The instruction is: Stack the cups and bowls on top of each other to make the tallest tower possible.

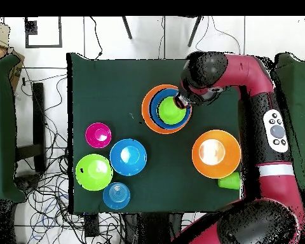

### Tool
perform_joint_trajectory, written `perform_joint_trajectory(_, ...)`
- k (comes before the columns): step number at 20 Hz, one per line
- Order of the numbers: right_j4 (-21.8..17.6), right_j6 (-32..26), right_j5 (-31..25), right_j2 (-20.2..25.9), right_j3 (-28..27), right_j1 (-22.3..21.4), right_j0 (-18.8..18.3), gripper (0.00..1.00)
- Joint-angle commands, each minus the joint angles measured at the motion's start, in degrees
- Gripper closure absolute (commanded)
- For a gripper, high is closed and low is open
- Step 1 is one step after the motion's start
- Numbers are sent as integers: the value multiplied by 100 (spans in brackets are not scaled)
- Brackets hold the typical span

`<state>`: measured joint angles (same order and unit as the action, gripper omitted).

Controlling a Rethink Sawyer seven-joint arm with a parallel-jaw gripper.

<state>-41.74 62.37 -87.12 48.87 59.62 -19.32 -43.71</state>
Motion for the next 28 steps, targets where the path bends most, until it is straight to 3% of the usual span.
perform_joint_trajectory(1,-347,-1139,306,-460,275,-72,30,100)
perform_joint_trajectory(28,-329,-977,371,-496,418,-120,24,100)
